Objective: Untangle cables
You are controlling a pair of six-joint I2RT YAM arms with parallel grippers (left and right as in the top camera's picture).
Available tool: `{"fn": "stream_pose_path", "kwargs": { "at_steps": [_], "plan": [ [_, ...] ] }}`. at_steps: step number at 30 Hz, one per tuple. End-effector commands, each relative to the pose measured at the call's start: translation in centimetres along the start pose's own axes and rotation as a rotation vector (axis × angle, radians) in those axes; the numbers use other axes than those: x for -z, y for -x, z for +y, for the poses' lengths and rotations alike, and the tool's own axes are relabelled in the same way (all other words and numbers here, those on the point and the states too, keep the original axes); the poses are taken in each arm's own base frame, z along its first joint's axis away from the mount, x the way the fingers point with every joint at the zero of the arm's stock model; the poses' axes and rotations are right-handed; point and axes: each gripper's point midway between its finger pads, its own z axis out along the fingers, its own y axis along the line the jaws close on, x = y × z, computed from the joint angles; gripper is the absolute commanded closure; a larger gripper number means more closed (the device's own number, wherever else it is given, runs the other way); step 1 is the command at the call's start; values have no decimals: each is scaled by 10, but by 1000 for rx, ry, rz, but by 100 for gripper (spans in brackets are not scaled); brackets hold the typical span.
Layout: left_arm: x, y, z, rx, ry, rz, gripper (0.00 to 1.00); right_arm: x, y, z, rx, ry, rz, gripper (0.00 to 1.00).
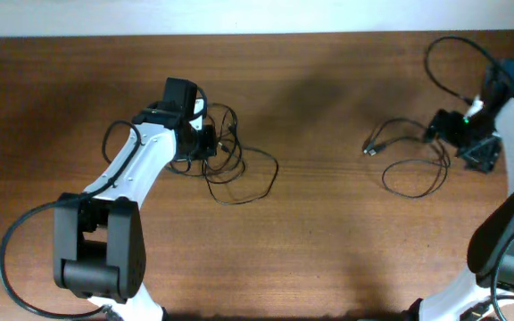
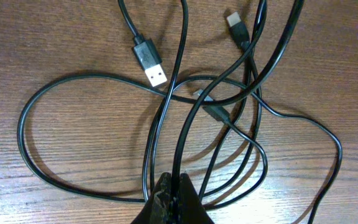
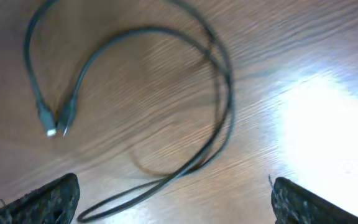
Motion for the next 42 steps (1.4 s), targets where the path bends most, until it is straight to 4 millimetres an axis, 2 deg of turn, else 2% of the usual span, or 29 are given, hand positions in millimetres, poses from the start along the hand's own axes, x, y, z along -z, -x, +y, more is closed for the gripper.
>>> {"fn": "stream_pose_path", "kwargs": {
  "at_steps": [1, 2, 3, 4, 11, 15, 18, 21, 26, 30, 33, 34, 35, 37, 39, 42],
  "plan": [
    [7, 3, 1, 13, 2, -21, 100, 10, -16, 39, 99, 96, 27, 26],
    [7, 3, 1, 13, 2, -21, 100, 11, -25, 54, 169, 151, 55, 60],
    [7, 3, 1, 13, 2, -21, 100, 12, -31, 60, 176, 172, 73, 82],
    [7, 3, 1, 13, 2, -21, 100, 12, -36, 63, 181, 175, 91, 96],
    [7, 3, 0, 13, 2, -21, 100, 11, -64, 61, 163, 129, 194, 96],
    [7, 3, 1, 13, 2, -21, 100, -6, -74, 67, 165, 114, 209, 96],
    [7, 3, 1, 13, 2, -21, 100, -23, -68, 59, 130, -7, 139, 96],
    [7, 3, 1, 13, 2, -21, 100, -36, -59, 78, 193, -9, 48, 96],
    [7, 3, 1, 13, 2, -21, 100, -67, -60, 103, 256, 42, -37, 96],
    [7, 3, 1, 13, 2, -21, 100, -91, -51, 97, 258, 24, -128, 93],
    [7, 3, 1, 13, 2, -21, 100, -91, -57, 106, 276, 78, -104, 93],
    [7, 3, 1, 13, 2, -21, 100, -87, -62, 115, 321, 130, -78, 90],
    [7, 3, 1, 13, 2, -21, 100, -81, -69, 124, 348, 180, -37, 83],
    [7, 3, 1, 13, 2, -21, 100, -61, -92, 159, 421, 407, 66, 71],
    [7, 3, 0, 15, 0, -22, 100, -50, -108, 178, 460, 537, 118, 69],
    [8, 2, -7, 16, -40, -12, 100, -49, -125, 191, 504, 552, 144, 64]
  ]
}}
